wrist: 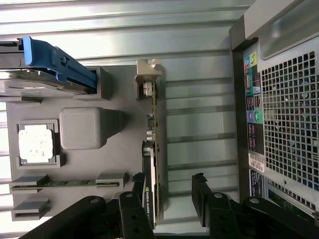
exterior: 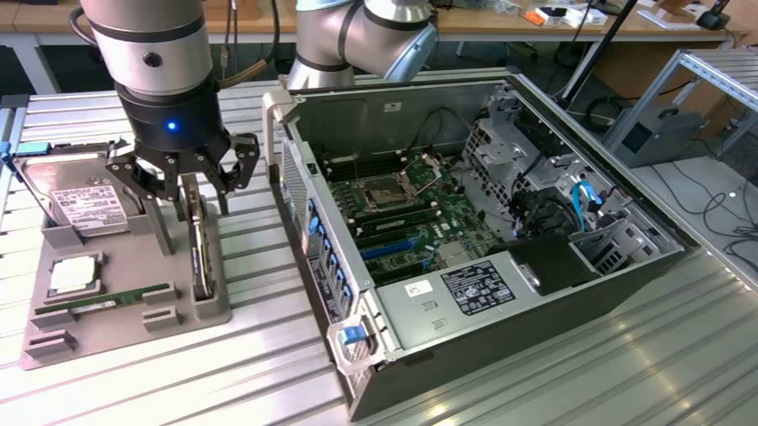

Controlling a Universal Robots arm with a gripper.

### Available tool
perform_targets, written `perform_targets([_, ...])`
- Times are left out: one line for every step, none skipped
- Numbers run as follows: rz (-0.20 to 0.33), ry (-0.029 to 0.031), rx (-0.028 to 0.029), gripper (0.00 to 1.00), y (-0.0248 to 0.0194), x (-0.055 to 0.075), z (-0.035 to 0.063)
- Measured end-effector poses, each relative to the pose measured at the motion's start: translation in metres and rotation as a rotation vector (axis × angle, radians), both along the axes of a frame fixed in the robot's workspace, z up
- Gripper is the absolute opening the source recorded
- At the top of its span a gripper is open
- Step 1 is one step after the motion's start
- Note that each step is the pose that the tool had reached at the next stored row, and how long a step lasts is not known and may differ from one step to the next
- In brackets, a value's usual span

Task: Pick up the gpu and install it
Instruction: 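Pick up the gpu and move the gpu toward the slot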

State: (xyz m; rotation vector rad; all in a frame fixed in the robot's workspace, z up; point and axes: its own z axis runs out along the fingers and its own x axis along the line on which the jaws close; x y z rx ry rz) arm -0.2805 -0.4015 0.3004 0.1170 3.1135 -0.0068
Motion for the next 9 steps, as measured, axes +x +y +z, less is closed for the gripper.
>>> perform_targets([0.000, 0.0000, 0.0000, 0.50, 0.0000, 0.0000, -0.0003])
perform_targets([0.000, 0.0000, 0.0000, 0.50, 0.0000, 0.0000, -0.0004])
perform_targets([0.000, 0.0000, 0.0000, 0.50, 0.0000, 0.0000, -0.0006])
perform_targets([0.000, 0.0000, 0.0000, 0.50, 0.0000, 0.0000, -0.0008])
perform_targets([0.000, 0.0000, 0.0000, 0.50, 0.0000, 0.0000, -0.0010])
perform_targets([0.000, 0.0000, 0.0000, 0.50, 0.0000, 0.0000, -0.0011])
perform_targets([0.000, 0.0000, 0.0000, 0.50, 0.0000, 0.0000, -0.0013])
perform_targets([0.000, 0.0000, 0.0000, 0.50, 0.0000, 0.0000, -0.0017])
perform_targets([0.000, 0.0000, 0.0000, 0.50, 0.0000, 0.0000, -0.0021])
